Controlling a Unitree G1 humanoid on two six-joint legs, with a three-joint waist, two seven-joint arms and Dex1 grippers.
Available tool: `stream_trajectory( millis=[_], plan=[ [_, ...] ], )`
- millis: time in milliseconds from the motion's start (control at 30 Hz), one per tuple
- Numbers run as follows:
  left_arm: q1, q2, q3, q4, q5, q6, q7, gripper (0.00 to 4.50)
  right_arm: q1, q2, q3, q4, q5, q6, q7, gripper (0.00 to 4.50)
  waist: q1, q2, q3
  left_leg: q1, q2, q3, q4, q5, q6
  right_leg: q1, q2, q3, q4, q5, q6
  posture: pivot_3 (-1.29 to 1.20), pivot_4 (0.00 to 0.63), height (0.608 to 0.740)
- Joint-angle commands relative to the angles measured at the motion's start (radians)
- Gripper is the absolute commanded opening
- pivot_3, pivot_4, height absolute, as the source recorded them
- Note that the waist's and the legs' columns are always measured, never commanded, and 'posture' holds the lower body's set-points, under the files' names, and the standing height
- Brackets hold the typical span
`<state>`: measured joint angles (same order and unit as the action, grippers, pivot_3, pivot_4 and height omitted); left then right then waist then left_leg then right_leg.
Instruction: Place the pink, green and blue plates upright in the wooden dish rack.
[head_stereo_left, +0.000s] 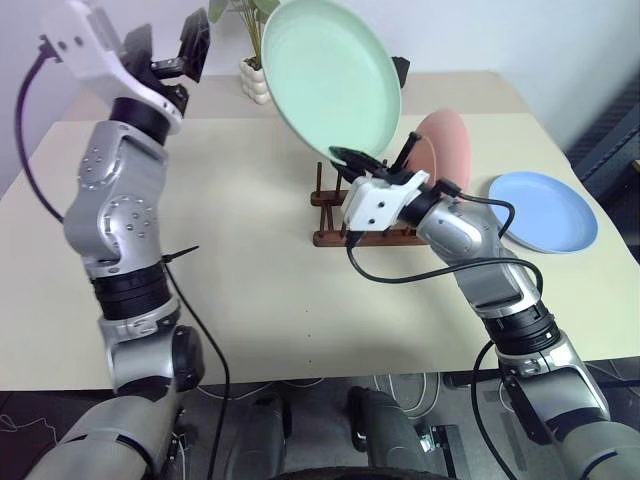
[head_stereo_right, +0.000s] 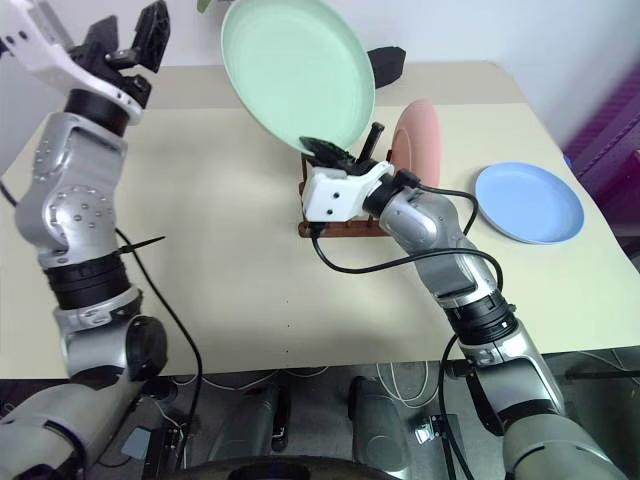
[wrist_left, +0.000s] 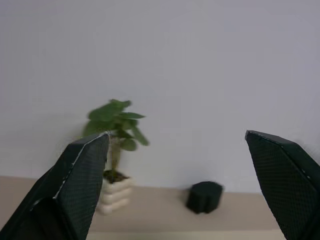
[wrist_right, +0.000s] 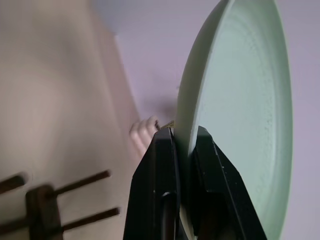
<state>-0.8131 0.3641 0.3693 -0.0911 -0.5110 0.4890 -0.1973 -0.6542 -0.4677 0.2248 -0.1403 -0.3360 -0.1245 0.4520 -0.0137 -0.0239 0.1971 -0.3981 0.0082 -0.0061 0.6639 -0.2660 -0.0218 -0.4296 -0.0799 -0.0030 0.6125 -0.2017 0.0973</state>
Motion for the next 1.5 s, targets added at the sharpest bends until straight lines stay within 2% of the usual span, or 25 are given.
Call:
stream_trajectory(
  millis=[33,167,333,600,833,1067,1500],
  plan=[
    [0.052,0.052,-0.012,-0.004,-0.008,-0.039,-0.110,4.47,-0.034,0.010,-0.075,-0.108,0.156,0.034,0.063,0.00,0.001,0.000,0.000,0.000,0.000,0.000,0.000,0.000,0.000,0.000,0.000,0.000,0.000,0.000,0.000,0.00,0.150,0.740],
    [0.193,0.126,-0.071,-0.008,0.011,-0.069,-0.287,4.47,-0.050,0.040,-0.161,-0.222,0.383,0.184,0.117,0.00,0.001,0.000,0.000,0.000,0.000,0.000,0.000,0.000,0.000,0.000,0.000,0.000,0.000,0.000,0.000,0.00,0.150,0.740],
    [0.323,0.160,-0.147,-0.065,-0.023,-0.062,-0.446,4.47,-0.029,0.100,-0.290,-0.346,0.735,0.465,0.093,0.00,0.003,0.000,0.000,0.000,0.001,0.000,0.000,0.000,0.000,0.000,0.000,0.000,0.001,0.000,-0.001,0.00,0.150,0.740],
    [0.500,0.232,-0.301,-0.166,-0.017,-0.039,-0.666,4.47,0.085,0.110,-0.381,-0.427,1.074,0.779,-0.011,0.00,0.001,0.001,0.000,0.001,0.002,0.000,-0.001,0.000,0.000,0.000,0.000,0.000,0.001,-0.002,-0.004,0.00,0.150,0.740],
    [0.538,0.233,-0.396,-0.217,0.004,-0.039,-0.712,4.47,0.112,0.131,-0.435,-0.409,1.217,0.851,-0.117,0.00,0.001,0.002,0.000,0.001,0.002,0.001,-0.001,0.000,0.000,0.000,0.000,0.000,0.000,-0.002,-0.006,0.00,0.150,0.740],
    [0.556,0.215,-0.424,-0.240,0.009,-0.041,-0.702,4.47,0.088,0.123,-0.473,-0.379,1.298,0.871,-0.193,0.00,0.001,0.002,0.000,0.001,0.003,0.001,-0.001,0.000,0.000,0.000,0.000,0.000,0.000,-0.002,-0.005,0.00,0.150,0.740],
    [0.574,0.192,-0.447,-0.252,0.023,-0.049,-0.695,4.47,0.090,0.112,-0.487,-0.308,1.358,0.937,-0.316,0.00,0.001,0.002,0.000,0.000,0.002,0.001,-0.001,0.000,0.000,0.000,0.000,0.000,0.000,-0.002,-0.005,0.00,0.150,0.740]
  ],
)
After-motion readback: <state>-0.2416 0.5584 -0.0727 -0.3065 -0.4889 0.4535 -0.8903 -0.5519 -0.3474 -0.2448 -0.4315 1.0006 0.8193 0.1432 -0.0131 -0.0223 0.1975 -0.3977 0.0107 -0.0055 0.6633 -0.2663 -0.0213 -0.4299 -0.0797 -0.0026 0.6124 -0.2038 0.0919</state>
